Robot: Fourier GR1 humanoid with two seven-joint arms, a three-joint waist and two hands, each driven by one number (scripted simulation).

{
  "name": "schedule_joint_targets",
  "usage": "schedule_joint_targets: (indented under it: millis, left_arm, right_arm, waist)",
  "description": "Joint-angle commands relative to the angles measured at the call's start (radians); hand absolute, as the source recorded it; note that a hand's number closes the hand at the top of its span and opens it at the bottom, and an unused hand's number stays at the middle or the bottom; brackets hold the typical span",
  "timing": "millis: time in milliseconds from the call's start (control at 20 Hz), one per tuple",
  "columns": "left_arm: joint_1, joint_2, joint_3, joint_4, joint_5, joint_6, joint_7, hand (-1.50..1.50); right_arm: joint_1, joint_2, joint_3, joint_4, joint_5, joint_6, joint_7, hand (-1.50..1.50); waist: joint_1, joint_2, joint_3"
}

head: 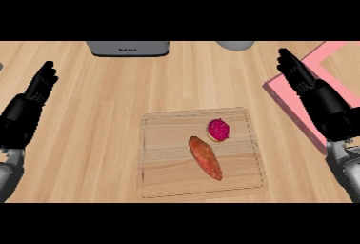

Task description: Pick the sweet potato from the cutting board and place it in the cardboard box

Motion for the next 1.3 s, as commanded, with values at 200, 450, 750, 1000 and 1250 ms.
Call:
schedule_joint_targets:
  millis: [200, 450, 750, 1000, 1250]
  left_arm:
    - [-0.078, -0.034, -0.085, -0.001, -0.048, -0.091, -0.072, 0.0]
    - [-0.083, -0.104, -0.134, 0.043, -0.066, -0.119, -0.102, 0.0]
    - [-0.081, -0.072, -0.099, -0.026, -0.031, -0.164, -0.051, 0.0]
    - [-0.015, -0.118, -0.13, -0.071, -0.093, -0.106, -0.046, 0.0]
    - [-0.03, -0.118, -0.109, -0.008, -0.081, -0.142, -0.093, 0.0]
  right_arm:
    - [-0.238, 0.012, -0.117, -0.009, -0.259, 0.241, -0.075, -1.5]
    - [-0.205, -0.053, -0.042, 0.258, -0.032, 0.425, -0.384, -1.5]
    - [-0.249, -0.109, 0.024, 0.276, 0.201, 0.477, -0.659, -1.5]
    - [-0.289, -0.137, 0.099, 0.277, 0.364, 0.485, -0.699, -1.5]
    - [-0.314, -0.183, 0.261, 0.148, 0.562, 0.513, -0.615, -1.5]
  waist:
    - [0.031, -0.022, 0.022]
    - [0.037, -0.015, 0.022]
    - [0.045, -0.023, 0.023]
    - [0.039, -0.03, 0.022]
    - [0.023, -0.03, 0.02]
